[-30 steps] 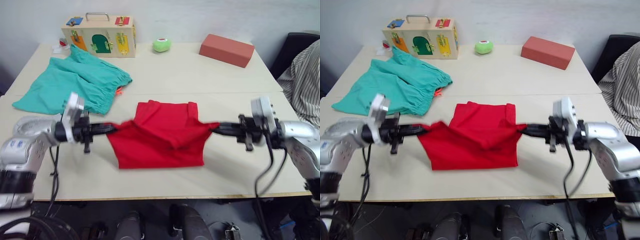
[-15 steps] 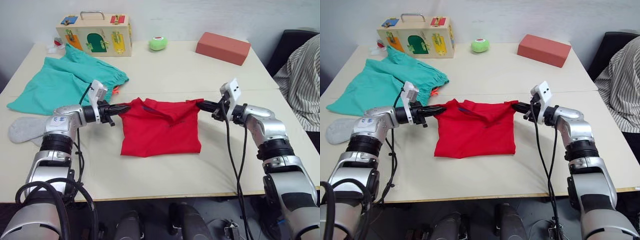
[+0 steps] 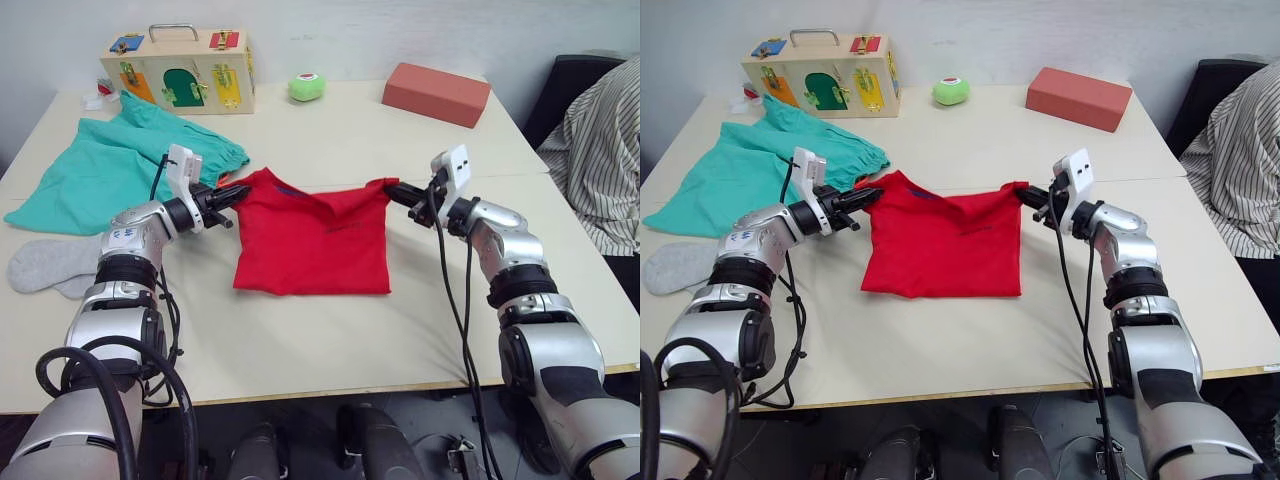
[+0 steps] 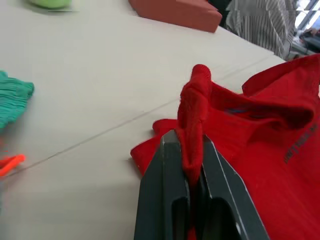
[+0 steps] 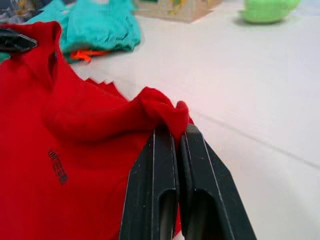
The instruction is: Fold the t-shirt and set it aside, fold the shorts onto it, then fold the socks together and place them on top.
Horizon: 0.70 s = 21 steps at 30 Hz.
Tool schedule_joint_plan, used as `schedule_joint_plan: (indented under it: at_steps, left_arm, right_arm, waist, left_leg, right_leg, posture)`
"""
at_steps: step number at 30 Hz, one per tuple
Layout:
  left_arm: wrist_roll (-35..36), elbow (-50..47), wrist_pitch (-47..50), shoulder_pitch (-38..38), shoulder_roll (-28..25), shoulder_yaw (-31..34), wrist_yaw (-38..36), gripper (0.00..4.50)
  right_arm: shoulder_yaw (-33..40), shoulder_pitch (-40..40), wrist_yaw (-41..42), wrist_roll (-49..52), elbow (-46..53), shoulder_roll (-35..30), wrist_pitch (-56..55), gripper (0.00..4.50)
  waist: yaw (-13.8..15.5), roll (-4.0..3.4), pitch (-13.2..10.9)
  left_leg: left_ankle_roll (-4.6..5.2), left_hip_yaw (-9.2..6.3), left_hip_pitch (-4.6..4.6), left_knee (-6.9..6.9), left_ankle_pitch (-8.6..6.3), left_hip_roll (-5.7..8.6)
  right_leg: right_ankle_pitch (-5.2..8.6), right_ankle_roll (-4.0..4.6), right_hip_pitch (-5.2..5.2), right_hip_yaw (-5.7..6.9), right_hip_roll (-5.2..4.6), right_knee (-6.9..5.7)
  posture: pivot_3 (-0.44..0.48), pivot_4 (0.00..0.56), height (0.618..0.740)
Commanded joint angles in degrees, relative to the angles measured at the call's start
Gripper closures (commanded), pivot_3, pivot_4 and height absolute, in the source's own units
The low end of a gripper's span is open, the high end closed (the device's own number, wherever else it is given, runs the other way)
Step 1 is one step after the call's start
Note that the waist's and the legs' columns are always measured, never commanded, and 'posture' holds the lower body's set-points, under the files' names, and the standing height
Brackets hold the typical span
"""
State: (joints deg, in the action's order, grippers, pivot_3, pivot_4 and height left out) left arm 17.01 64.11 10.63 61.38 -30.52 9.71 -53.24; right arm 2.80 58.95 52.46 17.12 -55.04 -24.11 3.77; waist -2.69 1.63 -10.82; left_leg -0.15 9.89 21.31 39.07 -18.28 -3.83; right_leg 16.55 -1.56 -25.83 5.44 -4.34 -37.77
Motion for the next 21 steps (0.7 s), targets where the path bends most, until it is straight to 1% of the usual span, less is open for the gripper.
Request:
schedule_joint_plan:
  at_steps: [1,6,9,12,13,16,18,19,20,21]
  left_arm:
    - [-1.4,1.8,-2.0,1.7,-0.1,0.7,1.2,4.48]
    - [-4.4,4.3,-4.4,2.0,1.7,-0.1,4.3,4.48]
    - [-4.9,5.6,-5.1,2.2,2.4,0.7,6.4,4.48]
    - [-5.2,6.4,-5.7,2.2,2.5,1.2,8.4,4.48]
    - [-5.3,6.5,-6.1,2.2,2.6,1.3,9.1,3.97]
    - [-5.1,6.6,-7.9,2.1,2.4,2.6,12.7,3.23]
    - [-4.6,6.2,-10.3,2.0,2.1,3.9,14.5,2.48]
    - [-4.3,5.9,-11.2,2.0,1.8,4.5,15.2,2.27]
    - [-3.9,5.4,-12.4,1.9,1.6,5.3,15.6,1.89]
    - [-3.6,4.8,-13.2,1.8,1.3,5.9,15.2,1.66]
  right_arm:
    - [1.9,2.5,-4.7,-1.6,-3.7,0.7,-1.2,4.5]
    - [2.3,4.0,-11.2,-4.1,-9.4,1.8,-0.5,4.5]
    - [3.6,4.2,-10.1,-3.3,-10.2,3.1,0.1,4.5]
    - [4.4,3.8,-10.8,-4.0,-9.9,3.8,-1.0,4.5]
    - [4.5,3.7,-11.2,-4.3,-9.7,3.9,-1.8,4.04]
    - [5.8,3.0,-13.5,-4.3,-9.2,3.6,-2.7,3.23]
    - [6.6,2.5,-14.4,-4.3,-8.7,3.0,-3.2,2.41]
    - [6.8,2.3,-14.7,-4.4,-8.4,2.5,-3.5,2.18]
    - [7.1,1.8,-15.7,-4.8,-7.9,2.0,-4.9,1.75]
    - [7.5,1.4,-16.2,-4.8,-7.3,1.4,-5.7,1.51]
  waist:
    - [-0.2,0.0,0.0]
    - [-0.5,0.0,0.0]
    - [-0.5,0.0,0.0]
    - [-0.7,0.0,0.0]
    - [-0.7,0.0,0.0]
    - [-0.7,0.0,0.0]
    - [-0.7,0.0,0.0]
    - [-0.7,0.0,0.0]
    - [-0.7,0.0,0.0]
    - [-0.7,0.0,0.0]
  left_leg:
    - [0.0,0.0,0.0,-0.01,0.0,0.0]
    - [0.0,0.01,0.02,-0.01,0.0,0.02]
    - [0.0,0.01,0.03,-0.02,0.0,0.02]
    - [0.0,0.01,0.03,-0.04,0.0,0.01]
    - [0.0,0.01,0.03,-0.06,0.0,0.0]
    - [-0.01,0.01,0.03,-0.08,0.01,0.0]
    - [-0.01,0.01,0.03,-0.08,0.01,0.01]
    - [-0.01,0.01,0.03,-0.08,0.01,0.01]
    - [-0.01,0.01,0.03,-0.08,0.01,0.01]
    - [-0.01,0.01,0.03,-0.08,0.01,0.01]
  right_leg:
    - [0.0,0.0,0.0,0.0,-0.01,-0.02]
    - [0.0,0.0,0.0,0.01,-0.04,-0.08]
    - [0.0,0.0,0.0,0.0,-0.04,-0.08]
    - [0.0,0.0,-0.01,0.0,-0.02,-0.09]
    - [0.0,0.0,-0.02,0.0,-0.01,-0.09]
    - [0.0,0.0,-0.04,-0.01,-0.02,-0.1]
    - [0.0,0.0,-0.04,-0.01,-0.05,-0.09]
    - [0.0,0.0,-0.04,-0.01,-0.05,-0.09]
    - [0.0,0.0,-0.04,-0.01,-0.05,-0.09]
    - [0.0,0.0,-0.04,-0.01,-0.05,-0.09]
  posture:
    - [0.0,0.15,0.74]
    - [0.0,0.15,0.74]
    - [0.0,0.15,0.74]
    - [0.0,0.15,0.74]
    - [0.0,0.15,0.74]
    - [0.0,0.15,0.74]
    - [0.0,0.15,0.74]
    - [0.0,0.15,0.74]
    - [0.0,0.15,0.74]
    - [0.0,0.15,0.74]
